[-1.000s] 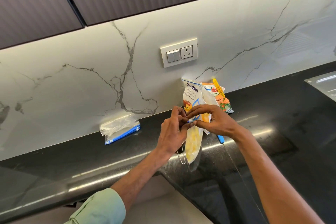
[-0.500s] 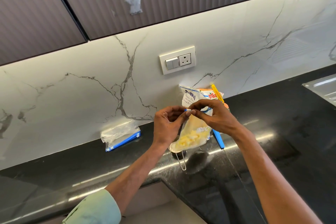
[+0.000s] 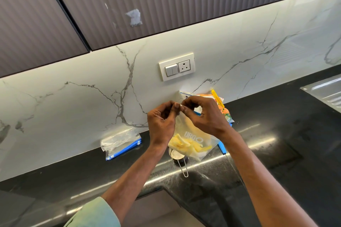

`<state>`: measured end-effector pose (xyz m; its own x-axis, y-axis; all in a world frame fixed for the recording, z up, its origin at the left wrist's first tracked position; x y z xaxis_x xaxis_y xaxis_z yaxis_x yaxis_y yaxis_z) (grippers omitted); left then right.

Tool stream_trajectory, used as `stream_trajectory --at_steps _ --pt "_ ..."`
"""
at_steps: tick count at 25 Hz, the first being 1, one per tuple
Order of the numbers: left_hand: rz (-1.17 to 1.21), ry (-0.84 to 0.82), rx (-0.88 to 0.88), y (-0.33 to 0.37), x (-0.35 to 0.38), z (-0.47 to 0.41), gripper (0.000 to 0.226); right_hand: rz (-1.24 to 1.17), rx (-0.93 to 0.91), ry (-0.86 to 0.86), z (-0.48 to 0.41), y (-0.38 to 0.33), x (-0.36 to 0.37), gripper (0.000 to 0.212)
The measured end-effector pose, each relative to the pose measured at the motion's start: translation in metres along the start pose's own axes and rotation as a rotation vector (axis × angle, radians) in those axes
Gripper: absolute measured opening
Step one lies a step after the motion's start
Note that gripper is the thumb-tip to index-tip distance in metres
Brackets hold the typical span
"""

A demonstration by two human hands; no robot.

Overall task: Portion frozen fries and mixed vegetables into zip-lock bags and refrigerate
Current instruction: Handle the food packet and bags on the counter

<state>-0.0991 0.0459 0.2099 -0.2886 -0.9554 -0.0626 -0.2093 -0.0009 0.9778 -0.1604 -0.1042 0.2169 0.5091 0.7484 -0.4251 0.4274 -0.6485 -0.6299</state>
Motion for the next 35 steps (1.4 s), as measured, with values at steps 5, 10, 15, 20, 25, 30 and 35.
stream_trajectory --at_steps 5,10,15,20,25,30,35 --pt "-0.158 0.039 0.113 0.01 0.002 0.003 0.01 -0.002 -0.012 0.122 0.0 -0.015 0.002 0.014" --pt "-0.132 0.159 0.12 0.025 -0.015 -0.004 0.013 0.039 -0.011 0.152 0.01 -0.009 -0.013 0.005" --pt "-0.066 0.304 0.094 0.025 -0.048 -0.021 0.016 0.016 0.087 0.183 0.032 0.017 -0.035 0.004" --pt "-0.062 0.354 0.037 0.018 -0.048 -0.019 0.016 0.007 0.103 0.23 0.033 0.015 -0.032 0.003" --pt "-0.278 0.297 0.095 0.013 -0.048 -0.02 0.017 0.209 0.03 0.252 0.023 0.005 -0.036 0.017" --pt "-0.474 0.026 0.116 0.004 -0.026 -0.011 0.031 0.342 -0.065 0.114 0.015 -0.005 -0.031 0.009" --pt "-0.824 -0.306 0.339 -0.005 0.014 0.009 0.054 0.388 -0.093 0.047 0.023 -0.006 -0.026 0.009"
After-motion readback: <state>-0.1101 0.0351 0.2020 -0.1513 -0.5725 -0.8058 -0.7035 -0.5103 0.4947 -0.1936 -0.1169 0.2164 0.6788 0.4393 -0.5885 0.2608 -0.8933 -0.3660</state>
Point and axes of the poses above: each hand's wrist, its own z-axis away from the middle knuckle, its own x-axis out of the palm, y = z × x, the point moved 5 cm from there along -z, towards the middle knuckle, and after that the axes turned 8 degrees about -x, right-handed, at the moved point
